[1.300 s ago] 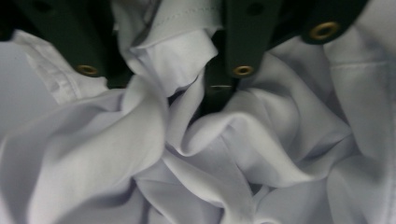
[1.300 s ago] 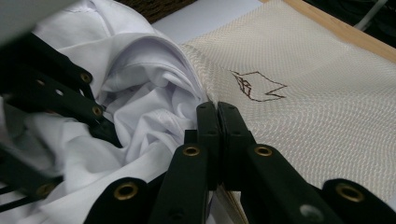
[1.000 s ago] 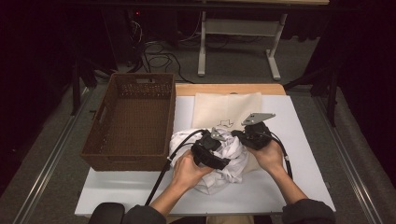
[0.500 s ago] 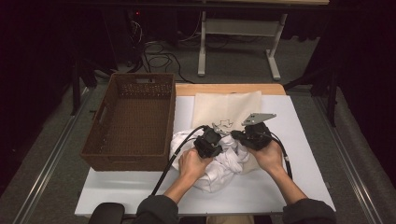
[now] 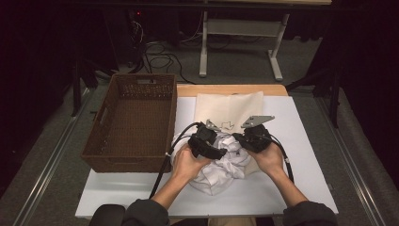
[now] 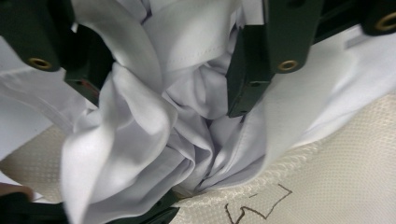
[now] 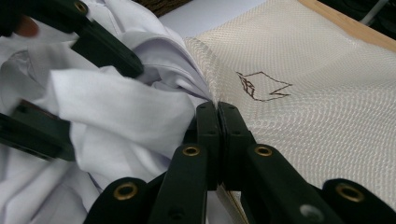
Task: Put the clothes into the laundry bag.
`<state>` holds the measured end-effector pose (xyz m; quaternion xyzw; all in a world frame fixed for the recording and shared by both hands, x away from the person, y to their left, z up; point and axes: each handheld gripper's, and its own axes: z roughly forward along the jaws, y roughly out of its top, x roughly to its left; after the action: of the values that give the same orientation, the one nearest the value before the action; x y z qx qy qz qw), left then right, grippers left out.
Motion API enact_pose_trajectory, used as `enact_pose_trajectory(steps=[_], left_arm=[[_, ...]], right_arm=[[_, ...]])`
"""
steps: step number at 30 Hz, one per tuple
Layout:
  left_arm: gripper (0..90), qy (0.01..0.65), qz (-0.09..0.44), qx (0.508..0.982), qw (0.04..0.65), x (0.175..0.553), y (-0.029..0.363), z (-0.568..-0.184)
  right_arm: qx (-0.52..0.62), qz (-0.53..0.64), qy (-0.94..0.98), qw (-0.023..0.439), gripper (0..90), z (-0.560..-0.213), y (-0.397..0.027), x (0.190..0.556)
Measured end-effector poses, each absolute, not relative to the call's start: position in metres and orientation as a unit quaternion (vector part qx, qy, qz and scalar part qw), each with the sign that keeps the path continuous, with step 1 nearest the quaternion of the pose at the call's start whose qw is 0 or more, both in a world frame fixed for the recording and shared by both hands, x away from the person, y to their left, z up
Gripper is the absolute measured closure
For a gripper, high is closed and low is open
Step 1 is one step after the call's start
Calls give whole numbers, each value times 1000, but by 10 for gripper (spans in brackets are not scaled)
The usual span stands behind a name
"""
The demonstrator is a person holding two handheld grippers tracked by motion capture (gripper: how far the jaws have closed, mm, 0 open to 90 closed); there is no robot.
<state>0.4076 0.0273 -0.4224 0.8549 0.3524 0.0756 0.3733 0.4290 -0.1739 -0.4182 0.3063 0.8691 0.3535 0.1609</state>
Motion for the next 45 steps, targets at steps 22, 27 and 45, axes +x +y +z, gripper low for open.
enact_pose_trajectory(steps=[22, 27, 45], left_arm=[[563, 360, 76, 866, 339, 425, 16, -436], [410, 343, 94, 866, 352, 410, 29, -417], [828, 342, 32, 879, 330, 445, 15, -449]], right_arm=[[296, 351, 874, 162, 900, -418, -169, 423], [302, 351, 872, 160, 900, -422, -170, 425], [311, 371, 861, 154, 899, -420, -171, 431]])
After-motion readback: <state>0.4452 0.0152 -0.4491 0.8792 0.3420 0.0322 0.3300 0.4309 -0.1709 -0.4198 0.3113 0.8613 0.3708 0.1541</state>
